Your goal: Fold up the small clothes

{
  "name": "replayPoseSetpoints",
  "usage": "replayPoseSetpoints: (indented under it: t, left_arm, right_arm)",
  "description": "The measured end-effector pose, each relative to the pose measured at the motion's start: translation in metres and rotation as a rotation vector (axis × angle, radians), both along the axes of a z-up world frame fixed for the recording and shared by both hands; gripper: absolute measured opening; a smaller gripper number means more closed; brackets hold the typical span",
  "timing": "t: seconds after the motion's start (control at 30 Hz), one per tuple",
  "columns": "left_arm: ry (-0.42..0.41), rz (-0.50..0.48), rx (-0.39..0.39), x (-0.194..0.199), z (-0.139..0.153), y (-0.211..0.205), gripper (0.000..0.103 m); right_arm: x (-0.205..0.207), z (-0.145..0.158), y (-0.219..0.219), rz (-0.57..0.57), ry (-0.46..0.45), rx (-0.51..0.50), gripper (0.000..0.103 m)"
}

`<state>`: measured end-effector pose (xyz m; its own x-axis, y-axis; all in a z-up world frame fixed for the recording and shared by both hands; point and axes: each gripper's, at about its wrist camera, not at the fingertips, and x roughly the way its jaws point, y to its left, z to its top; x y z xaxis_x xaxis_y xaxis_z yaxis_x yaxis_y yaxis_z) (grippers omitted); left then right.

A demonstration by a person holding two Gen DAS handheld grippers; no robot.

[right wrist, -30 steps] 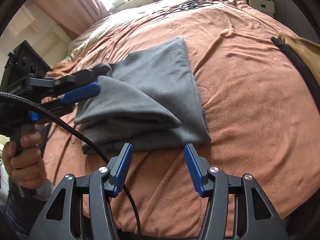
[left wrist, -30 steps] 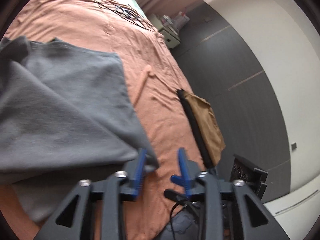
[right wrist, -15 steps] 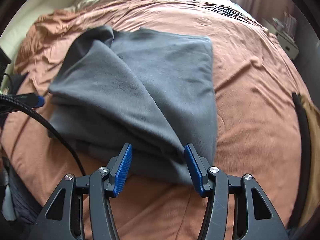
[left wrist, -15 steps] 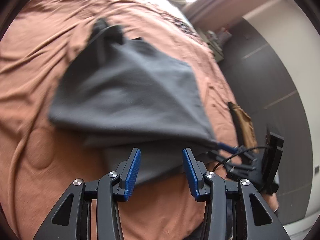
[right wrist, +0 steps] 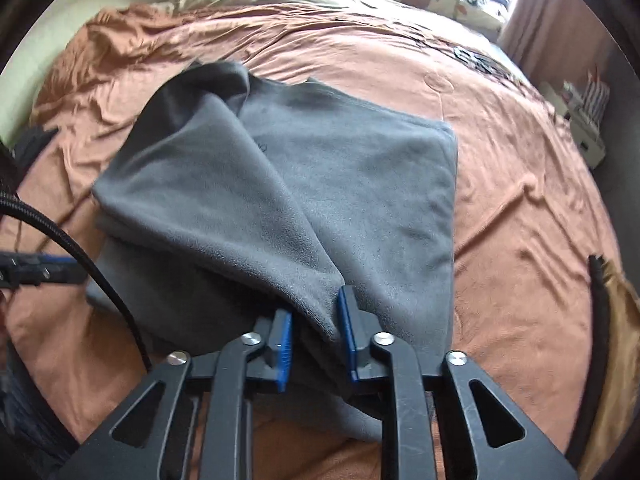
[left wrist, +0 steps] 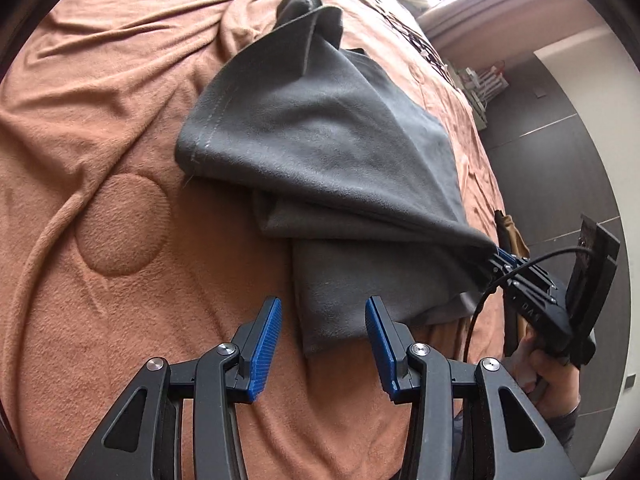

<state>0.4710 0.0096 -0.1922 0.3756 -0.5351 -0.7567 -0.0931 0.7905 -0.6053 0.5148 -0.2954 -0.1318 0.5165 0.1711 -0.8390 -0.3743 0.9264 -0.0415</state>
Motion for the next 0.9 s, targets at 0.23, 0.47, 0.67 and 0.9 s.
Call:
replayPoseSetpoints:
  t: [0.23,0.47,0.67,0.9]
  left_arm:
    - [0.005,-0.023,0.008,0.004,-0.003,-0.013,0.045]
    - [0.013,-0.032,0.044,0.009,-0.009,-0.018,0.045]
    - [0.024,-0.038,0.049,0.01,-0.012,-0.021,0.045]
    - [0.016,-0.036,0.058,0.011,-0.004,-0.022,0.045]
  right_arm:
    - [-0.009,0.01,-0.048,-0.125,0.057,0.199,0.007]
    - [-0.023,0.015,-0.077,-0.183,0.068,0.247,0.007]
    - [-0.018,0.005,-0.103,-0.256,0.086,0.283,0.006]
    - [-0.013,0.0,-0.121,-0.352,0.064,0.236,0.0]
